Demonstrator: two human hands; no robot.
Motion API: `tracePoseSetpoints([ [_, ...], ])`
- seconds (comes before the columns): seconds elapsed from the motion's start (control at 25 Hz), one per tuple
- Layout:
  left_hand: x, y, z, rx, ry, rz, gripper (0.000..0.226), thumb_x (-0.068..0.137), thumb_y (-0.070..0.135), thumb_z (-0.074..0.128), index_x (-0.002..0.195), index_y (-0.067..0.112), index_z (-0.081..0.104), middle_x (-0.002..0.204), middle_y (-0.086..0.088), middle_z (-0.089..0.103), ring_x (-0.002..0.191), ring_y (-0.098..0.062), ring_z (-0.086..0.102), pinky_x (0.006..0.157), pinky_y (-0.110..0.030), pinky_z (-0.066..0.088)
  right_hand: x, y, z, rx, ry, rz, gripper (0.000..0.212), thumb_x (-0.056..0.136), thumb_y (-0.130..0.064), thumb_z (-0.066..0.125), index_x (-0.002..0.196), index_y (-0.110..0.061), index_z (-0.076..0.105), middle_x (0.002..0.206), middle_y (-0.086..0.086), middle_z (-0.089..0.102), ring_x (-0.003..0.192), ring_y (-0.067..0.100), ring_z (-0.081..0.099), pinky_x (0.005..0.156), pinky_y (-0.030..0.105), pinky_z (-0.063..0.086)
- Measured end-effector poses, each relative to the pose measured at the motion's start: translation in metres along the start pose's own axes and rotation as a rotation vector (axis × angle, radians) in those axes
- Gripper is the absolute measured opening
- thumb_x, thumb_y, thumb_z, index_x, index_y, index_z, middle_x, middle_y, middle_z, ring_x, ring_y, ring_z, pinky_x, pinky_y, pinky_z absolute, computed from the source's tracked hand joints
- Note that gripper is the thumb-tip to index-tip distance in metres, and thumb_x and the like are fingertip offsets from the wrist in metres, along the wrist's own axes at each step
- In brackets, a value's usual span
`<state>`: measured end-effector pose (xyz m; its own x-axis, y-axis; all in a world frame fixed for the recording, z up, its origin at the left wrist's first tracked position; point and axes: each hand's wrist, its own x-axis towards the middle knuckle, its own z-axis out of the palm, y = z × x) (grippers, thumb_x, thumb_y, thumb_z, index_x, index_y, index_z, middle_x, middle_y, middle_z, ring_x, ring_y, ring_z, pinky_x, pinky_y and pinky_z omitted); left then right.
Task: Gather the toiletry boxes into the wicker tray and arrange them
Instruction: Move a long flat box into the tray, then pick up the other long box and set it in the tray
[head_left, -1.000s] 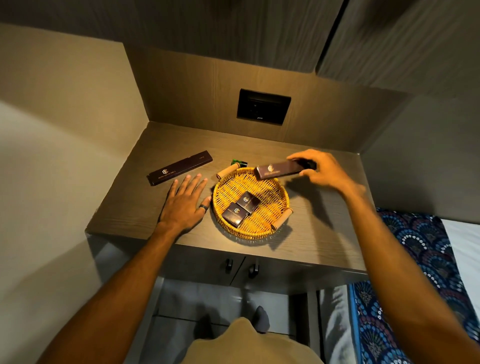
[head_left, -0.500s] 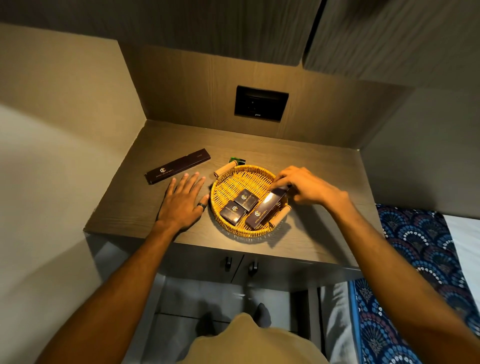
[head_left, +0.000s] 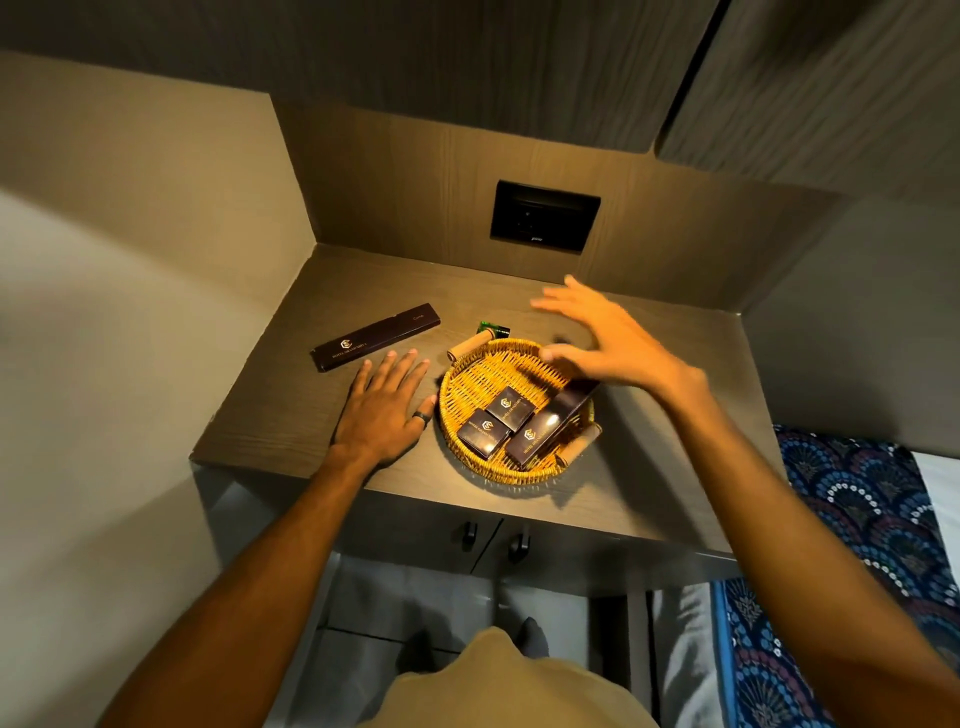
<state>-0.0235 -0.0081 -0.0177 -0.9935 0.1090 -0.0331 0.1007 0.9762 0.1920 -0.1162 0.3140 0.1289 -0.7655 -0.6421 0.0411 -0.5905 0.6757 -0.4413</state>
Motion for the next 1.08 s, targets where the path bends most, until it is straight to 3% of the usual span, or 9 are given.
tracePoseSetpoints([
  [0.08,-0.001,0.001,-0.004,0.023,-0.032,0.0,0.07,0.102,0.06,0.016,0.165,0.028,0.009,0.174,-0.002,0.008,0.16,-0.024,0.0,0.128,-0.052,-0.002,0.04,-0.041,0.022,-0.07,0.16,0.013,0.072,0.094,-0.057,0.057,0.158,-0.026,0.041,0.169,0.008,0.031,0.16,0.033,0.015,0.124,0.06,0.019],
  [0.12,-0.002,0.001,-0.007,0.001,-0.044,-0.012,0.072,0.101,0.06,0.017,0.165,0.028,0.011,0.174,-0.004,0.01,0.16,-0.025,0.0,0.129,-0.053,0.0,0.062,-0.064,0.038,-0.092,0.156,0.032,0.072,0.097,-0.057,0.051,0.16,-0.027,0.036,0.171,0.007,0.025,0.161,0.034,0.011,0.124,0.062,0.016],
  [0.2,-0.008,0.003,-0.014,-0.082,0.013,-0.02,0.07,0.1,0.056,0.028,0.163,0.027,0.02,0.172,-0.007,0.019,0.159,-0.032,0.006,0.127,-0.058,0.011,0.107,-0.105,0.074,-0.131,-0.003,0.08,0.071,0.102,-0.058,0.042,0.164,-0.029,0.022,0.175,0.005,0.01,0.162,0.034,-0.002,0.125,0.066,0.009],
  [0.32,-0.015,0.005,-0.012,0.031,0.121,0.098,0.059,0.103,0.046,0.034,0.154,0.018,0.044,0.162,-0.014,0.04,0.155,-0.036,0.025,0.123,-0.06,0.019,0.156,-0.134,0.118,-0.186,-0.276,0.186,0.072,0.104,-0.052,0.042,0.166,-0.032,0.011,0.175,0.005,-0.005,0.161,0.035,-0.013,0.124,0.07,0.001],
  [0.44,-0.013,0.005,-0.007,0.11,0.013,0.019,0.067,0.103,0.049,0.03,0.164,0.022,0.02,0.172,-0.008,0.02,0.159,-0.03,0.011,0.126,-0.058,0.003,0.178,-0.14,0.136,-0.208,-0.41,0.245,0.068,0.097,-0.032,0.057,0.16,-0.032,0.03,0.171,0.012,0.017,0.159,0.043,0.005,0.122,0.071,0.011],
  [0.52,-0.01,0.002,-0.005,0.152,-0.024,0.005,0.07,0.103,0.052,0.03,0.164,0.025,0.011,0.172,-0.006,0.015,0.159,-0.029,0.006,0.127,-0.057,-0.001,0.182,-0.137,0.138,-0.222,-0.382,0.238,0.06,0.094,-0.025,0.062,0.151,-0.033,0.046,0.155,0.012,0.042,0.15,0.04,0.03,0.118,0.066,0.029],
  [0.6,-0.007,0.002,-0.005,0.139,-0.03,-0.01,0.07,0.103,0.055,0.026,0.164,0.027,0.009,0.173,-0.004,0.014,0.16,-0.029,0.002,0.127,-0.054,-0.002,0.184,-0.131,0.132,-0.205,-0.317,0.226,0.056,0.091,-0.024,0.066,0.145,-0.032,0.054,0.143,0.011,0.052,0.14,0.038,0.044,0.114,0.059,0.039],
  [0.88,-0.006,0.005,-0.001,0.015,0.012,-0.055,0.068,0.103,0.06,0.016,0.164,0.032,0.011,0.174,0.004,0.007,0.16,-0.023,0.001,0.128,-0.05,-0.004,0.172,-0.101,0.056,-0.244,-0.059,0.069,0.064,0.094,-0.019,0.066,0.154,-0.025,0.044,0.142,0.015,0.049,0.132,0.038,0.046,0.103,0.055,0.049],
  [1.08,-0.007,0.001,0.002,0.017,0.04,-0.032,0.068,0.103,0.058,0.022,0.164,0.033,0.008,0.174,0.003,0.007,0.16,-0.025,0.003,0.126,-0.051,-0.005,0.099,-0.039,-0.017,-0.25,0.0,-0.145,0.058,0.087,-0.017,0.074,0.142,-0.018,0.055,0.135,0.01,0.06,0.124,0.031,0.056,0.103,0.046,0.047],
])
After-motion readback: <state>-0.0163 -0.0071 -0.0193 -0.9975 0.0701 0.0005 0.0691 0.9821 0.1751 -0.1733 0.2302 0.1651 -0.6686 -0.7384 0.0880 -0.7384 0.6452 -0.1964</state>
